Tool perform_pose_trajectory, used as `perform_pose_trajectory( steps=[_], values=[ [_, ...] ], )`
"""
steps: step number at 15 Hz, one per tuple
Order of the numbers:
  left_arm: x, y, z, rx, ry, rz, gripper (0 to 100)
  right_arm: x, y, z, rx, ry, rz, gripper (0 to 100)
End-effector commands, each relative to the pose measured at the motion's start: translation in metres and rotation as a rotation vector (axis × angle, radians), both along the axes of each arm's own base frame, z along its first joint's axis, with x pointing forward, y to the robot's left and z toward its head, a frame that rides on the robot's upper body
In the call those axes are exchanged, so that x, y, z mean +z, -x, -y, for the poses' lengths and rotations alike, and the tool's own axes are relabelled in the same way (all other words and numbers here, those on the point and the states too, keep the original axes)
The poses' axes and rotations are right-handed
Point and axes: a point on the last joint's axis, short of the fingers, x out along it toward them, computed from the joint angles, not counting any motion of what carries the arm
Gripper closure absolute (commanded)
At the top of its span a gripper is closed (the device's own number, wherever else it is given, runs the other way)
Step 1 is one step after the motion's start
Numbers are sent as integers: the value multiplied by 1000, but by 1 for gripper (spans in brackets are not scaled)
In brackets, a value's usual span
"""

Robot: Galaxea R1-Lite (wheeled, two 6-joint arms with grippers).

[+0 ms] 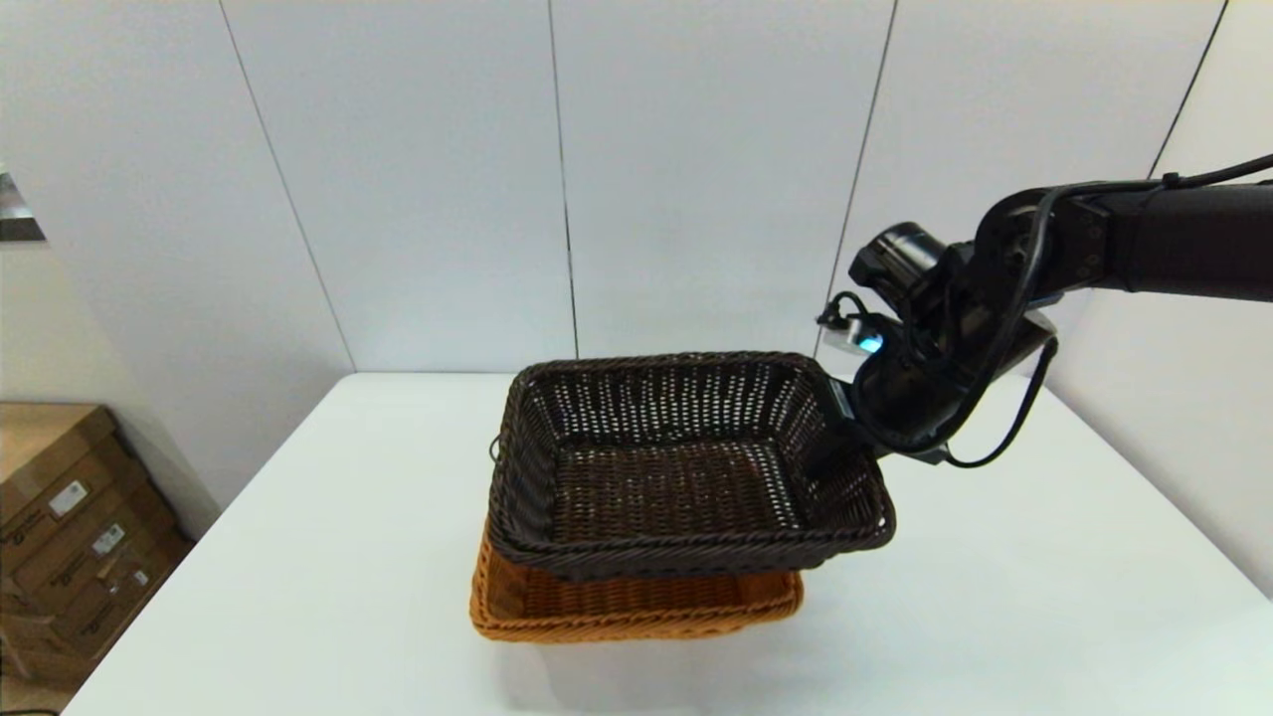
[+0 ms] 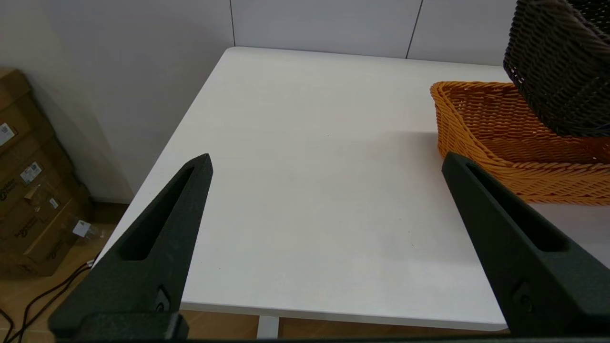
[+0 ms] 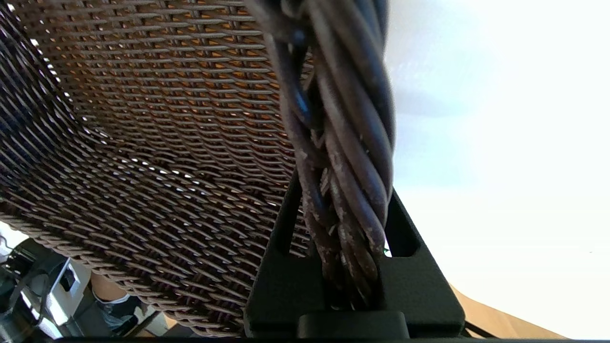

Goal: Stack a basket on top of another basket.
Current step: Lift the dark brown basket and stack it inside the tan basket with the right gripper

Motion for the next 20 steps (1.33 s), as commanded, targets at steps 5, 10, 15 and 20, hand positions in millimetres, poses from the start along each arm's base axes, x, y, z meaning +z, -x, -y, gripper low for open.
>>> perform_pose_trajectory(
  steps=[5, 10, 15, 20],
  values=[
    [0, 0, 0, 1, 1, 1, 0, -14, -2, -21, 46, 12, -39, 100],
    [0, 0, 0, 1, 1, 1, 0, -19, -10, -28, 33, 15, -65, 100],
    [0, 0, 0, 2, 1, 1, 0, -27, -16, -29, 26, 19, -81, 100],
    [0, 0, 0, 1, 3, 2, 0, -33, -20, -33, 28, 23, -90, 100]
  ],
)
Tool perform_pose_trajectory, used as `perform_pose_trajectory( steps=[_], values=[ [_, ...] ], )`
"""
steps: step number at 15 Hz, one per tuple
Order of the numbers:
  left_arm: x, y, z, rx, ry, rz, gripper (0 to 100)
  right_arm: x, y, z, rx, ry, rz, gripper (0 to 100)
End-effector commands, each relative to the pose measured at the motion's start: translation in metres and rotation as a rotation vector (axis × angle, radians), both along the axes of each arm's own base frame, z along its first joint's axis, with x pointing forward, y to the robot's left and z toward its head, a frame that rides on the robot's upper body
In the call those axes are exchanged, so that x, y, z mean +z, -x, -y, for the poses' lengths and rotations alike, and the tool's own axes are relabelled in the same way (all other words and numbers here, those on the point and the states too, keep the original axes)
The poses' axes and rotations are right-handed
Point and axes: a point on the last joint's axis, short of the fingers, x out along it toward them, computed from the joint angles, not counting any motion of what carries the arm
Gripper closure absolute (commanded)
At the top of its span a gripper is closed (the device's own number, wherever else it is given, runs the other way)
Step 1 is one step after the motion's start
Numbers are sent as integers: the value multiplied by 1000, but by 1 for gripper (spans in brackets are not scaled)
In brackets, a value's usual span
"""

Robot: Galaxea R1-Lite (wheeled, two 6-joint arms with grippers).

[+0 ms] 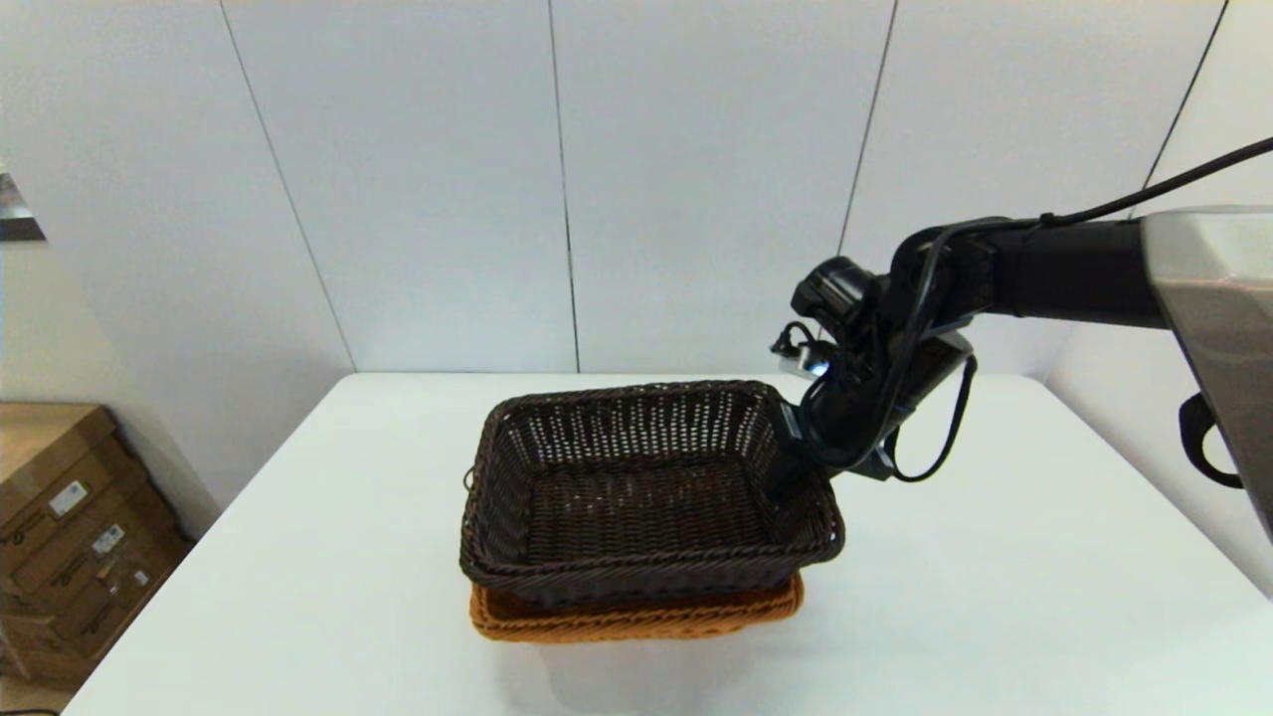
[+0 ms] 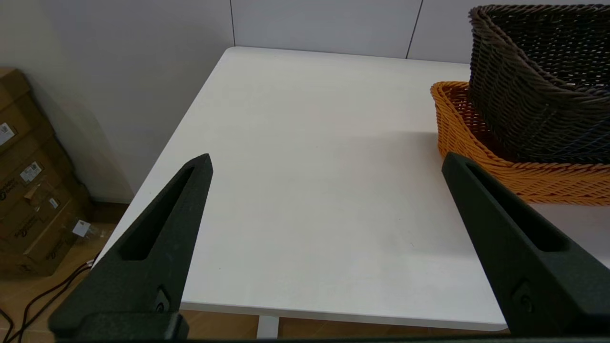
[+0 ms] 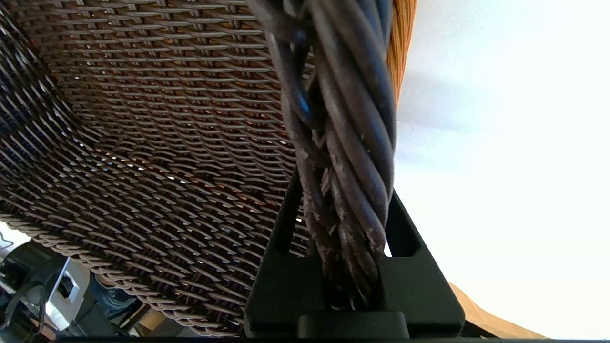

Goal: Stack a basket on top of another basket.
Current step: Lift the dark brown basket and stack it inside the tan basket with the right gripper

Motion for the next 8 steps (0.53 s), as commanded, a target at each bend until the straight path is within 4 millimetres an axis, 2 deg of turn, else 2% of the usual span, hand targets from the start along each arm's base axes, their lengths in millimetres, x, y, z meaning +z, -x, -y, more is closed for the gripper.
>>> perform_pose_trajectory(
  steps=[1, 8],
  values=[
    [0, 0, 0, 3, 0, 1, 0, -6, -2, -3, -9, 3, -23, 100],
    [0, 0, 0, 3, 2, 1, 0, -10, -2, -7, -1, 7, -32, 100]
  ],
)
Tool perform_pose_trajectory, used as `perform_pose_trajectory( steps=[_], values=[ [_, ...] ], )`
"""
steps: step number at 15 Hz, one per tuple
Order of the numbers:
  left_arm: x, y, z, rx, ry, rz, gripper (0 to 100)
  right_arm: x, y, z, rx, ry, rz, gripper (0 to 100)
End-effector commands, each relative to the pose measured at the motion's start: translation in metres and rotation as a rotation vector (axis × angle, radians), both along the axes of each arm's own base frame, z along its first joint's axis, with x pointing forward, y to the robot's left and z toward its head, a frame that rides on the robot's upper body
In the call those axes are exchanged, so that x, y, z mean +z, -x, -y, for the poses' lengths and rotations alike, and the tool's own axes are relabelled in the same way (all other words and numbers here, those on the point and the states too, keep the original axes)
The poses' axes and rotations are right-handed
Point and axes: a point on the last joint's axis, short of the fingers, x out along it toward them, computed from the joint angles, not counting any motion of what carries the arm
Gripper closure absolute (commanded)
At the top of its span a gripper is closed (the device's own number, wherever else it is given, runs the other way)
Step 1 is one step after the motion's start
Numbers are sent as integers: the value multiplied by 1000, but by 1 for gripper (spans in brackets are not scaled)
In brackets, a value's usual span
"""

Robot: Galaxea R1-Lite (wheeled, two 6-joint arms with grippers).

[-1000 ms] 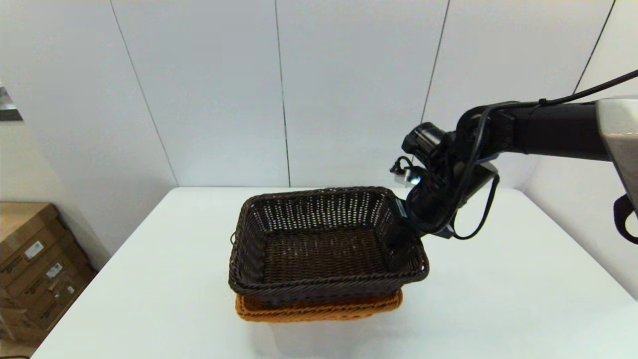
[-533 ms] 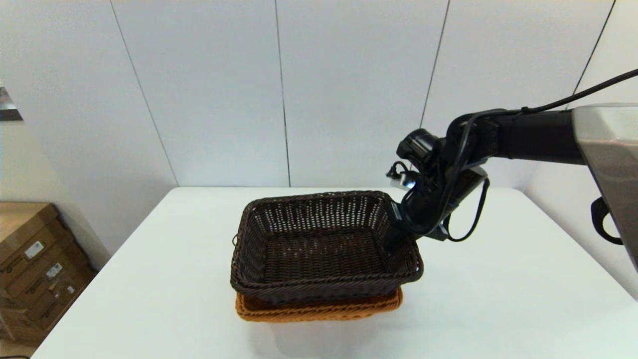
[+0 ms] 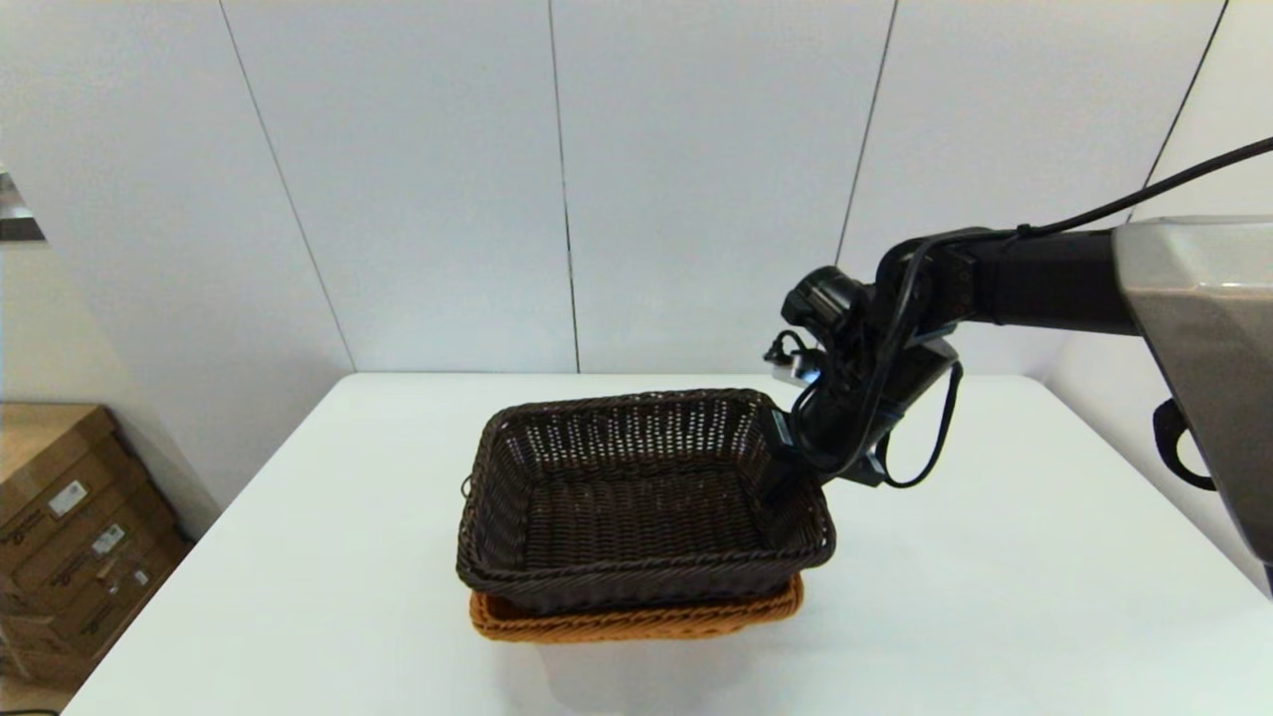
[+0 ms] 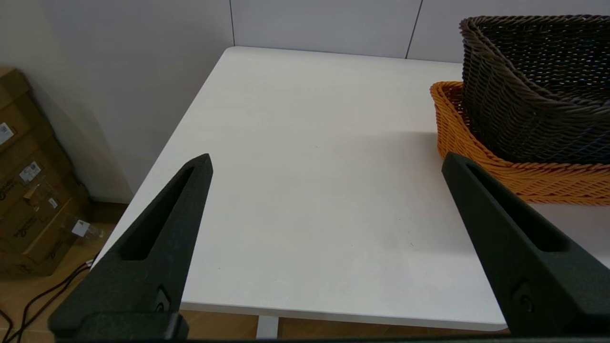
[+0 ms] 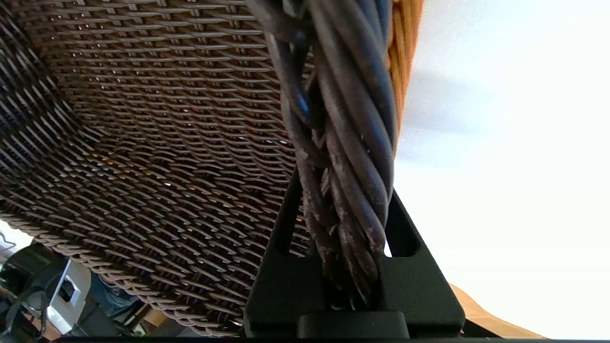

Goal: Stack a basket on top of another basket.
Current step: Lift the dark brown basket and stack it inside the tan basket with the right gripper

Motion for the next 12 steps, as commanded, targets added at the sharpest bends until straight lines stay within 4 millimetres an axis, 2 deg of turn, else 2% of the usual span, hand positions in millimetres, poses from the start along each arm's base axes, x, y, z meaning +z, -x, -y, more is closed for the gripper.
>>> perform_pose_trajectory(
  steps=[1, 12],
  values=[
    [0, 0, 0, 1, 1, 2, 0, -2, 1, -3, 5, 0, -13, 100],
    [0, 0, 0, 0, 1, 2, 0, -4, 3, -11, -4, -1, -31, 100]
  ],
)
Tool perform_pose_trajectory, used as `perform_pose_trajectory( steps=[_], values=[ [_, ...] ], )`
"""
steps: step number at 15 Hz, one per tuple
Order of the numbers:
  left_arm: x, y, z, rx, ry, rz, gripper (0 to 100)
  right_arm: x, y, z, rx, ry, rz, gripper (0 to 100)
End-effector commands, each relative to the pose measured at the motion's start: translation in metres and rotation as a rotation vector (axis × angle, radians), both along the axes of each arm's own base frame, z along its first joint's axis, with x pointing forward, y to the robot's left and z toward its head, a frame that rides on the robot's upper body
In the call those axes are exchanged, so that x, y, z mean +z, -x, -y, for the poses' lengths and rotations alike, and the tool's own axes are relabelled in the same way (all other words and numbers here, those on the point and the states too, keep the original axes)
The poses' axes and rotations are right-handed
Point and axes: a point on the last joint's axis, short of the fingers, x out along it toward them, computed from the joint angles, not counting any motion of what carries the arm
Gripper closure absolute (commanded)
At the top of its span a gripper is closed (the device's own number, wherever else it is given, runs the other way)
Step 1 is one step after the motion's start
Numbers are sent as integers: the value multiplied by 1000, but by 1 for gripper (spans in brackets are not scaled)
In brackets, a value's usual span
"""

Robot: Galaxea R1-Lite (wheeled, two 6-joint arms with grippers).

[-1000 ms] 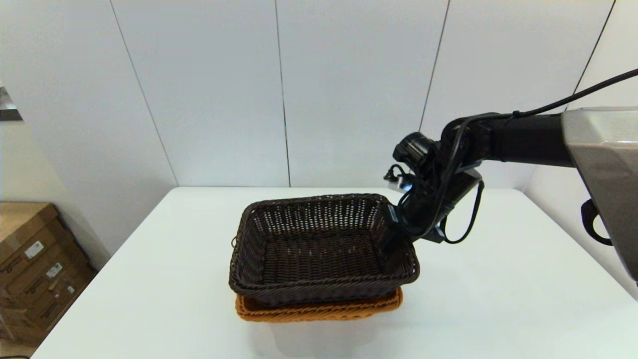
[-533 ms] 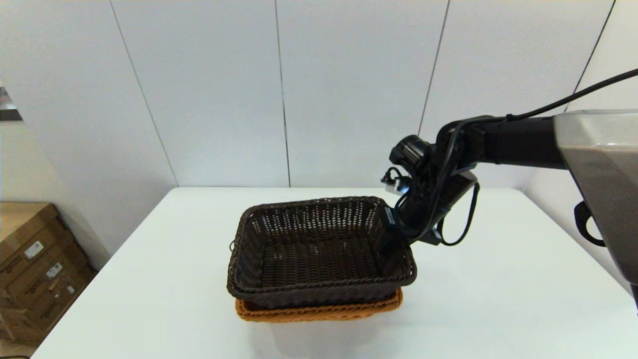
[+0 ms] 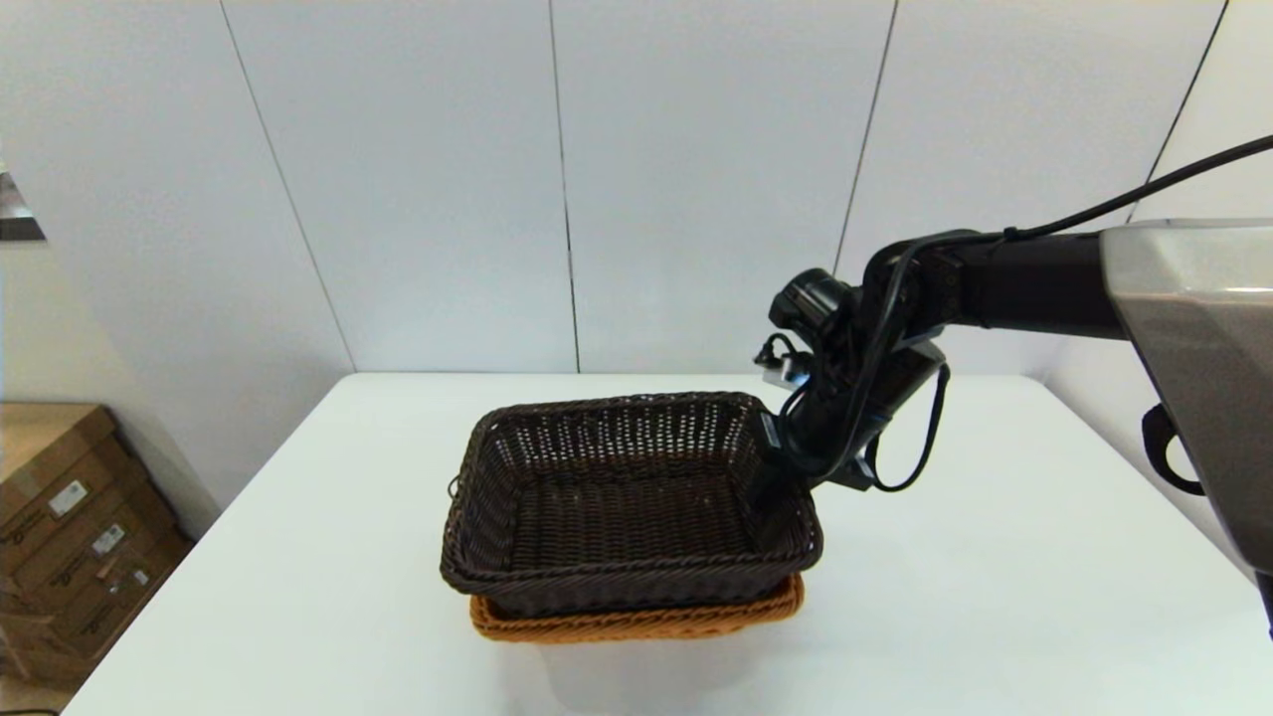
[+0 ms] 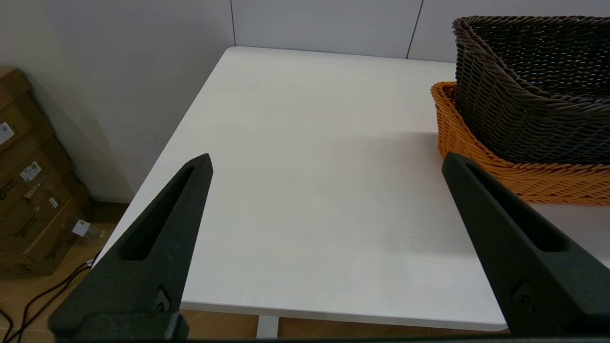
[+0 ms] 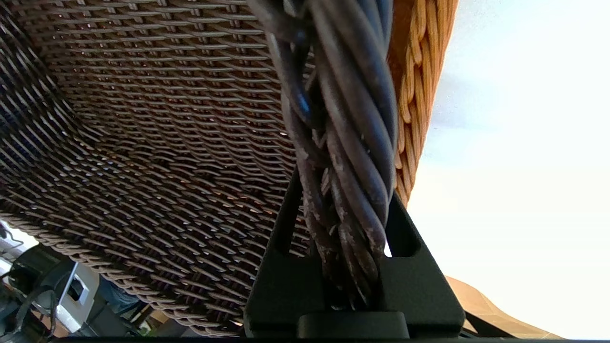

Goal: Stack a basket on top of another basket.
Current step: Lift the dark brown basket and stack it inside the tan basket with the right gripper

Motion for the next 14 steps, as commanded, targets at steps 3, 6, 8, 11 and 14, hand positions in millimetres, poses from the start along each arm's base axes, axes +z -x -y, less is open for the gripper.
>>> perform_pose_trajectory(
  steps=[3, 6, 8, 11, 14],
  values=[
    [0, 0, 0, 0, 1, 1, 0, -7, 1, -4, 10, 10, -23, 100],
    [0, 0, 0, 2, 1, 1, 0, -14, -2, -5, 11, 17, -35, 100],
    [0, 0, 0, 2, 1, 1, 0, -16, -2, -6, 13, 20, -41, 100],
    [0, 0, 0, 0, 1, 1, 0, -18, -3, -5, 9, 36, -39, 100],
    [0, 0, 0, 0, 1, 3, 0, -23, -4, -5, 4, 59, -43, 100]
  ],
)
